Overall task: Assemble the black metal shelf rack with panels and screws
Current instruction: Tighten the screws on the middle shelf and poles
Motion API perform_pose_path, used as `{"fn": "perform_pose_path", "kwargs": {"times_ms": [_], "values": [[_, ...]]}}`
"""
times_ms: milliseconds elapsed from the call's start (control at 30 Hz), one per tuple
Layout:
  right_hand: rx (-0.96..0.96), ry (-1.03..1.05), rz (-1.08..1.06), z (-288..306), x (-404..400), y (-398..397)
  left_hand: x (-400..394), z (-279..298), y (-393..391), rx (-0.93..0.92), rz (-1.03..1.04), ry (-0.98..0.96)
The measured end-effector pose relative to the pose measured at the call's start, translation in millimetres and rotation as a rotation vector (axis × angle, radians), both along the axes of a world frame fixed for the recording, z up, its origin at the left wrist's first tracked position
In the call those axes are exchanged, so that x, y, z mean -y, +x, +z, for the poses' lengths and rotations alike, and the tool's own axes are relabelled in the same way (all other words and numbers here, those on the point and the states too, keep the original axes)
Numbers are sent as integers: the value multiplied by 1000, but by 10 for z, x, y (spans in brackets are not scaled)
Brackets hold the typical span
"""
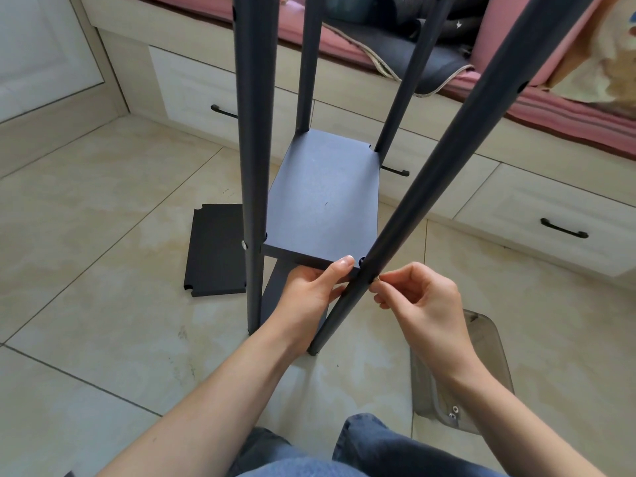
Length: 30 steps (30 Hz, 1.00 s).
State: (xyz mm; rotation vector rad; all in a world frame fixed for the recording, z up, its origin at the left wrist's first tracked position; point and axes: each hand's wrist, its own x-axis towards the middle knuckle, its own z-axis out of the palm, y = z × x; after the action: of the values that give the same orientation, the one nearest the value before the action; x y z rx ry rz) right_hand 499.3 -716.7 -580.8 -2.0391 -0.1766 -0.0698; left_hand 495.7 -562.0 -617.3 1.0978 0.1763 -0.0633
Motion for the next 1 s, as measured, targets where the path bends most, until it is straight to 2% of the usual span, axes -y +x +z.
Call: {"fn": "perform_pose_path", "kwargs": {"times_ms": [467,867,1000], "values": [[-32,64,35,9,10,57,-18,-41,25,56,-73,45],[-5,-25,-5,28,-22,80,-8,-47,59,64,-58,-19],[-50,71,-1,64,-14,100,10,-41,51,65,-57,-3]]}}
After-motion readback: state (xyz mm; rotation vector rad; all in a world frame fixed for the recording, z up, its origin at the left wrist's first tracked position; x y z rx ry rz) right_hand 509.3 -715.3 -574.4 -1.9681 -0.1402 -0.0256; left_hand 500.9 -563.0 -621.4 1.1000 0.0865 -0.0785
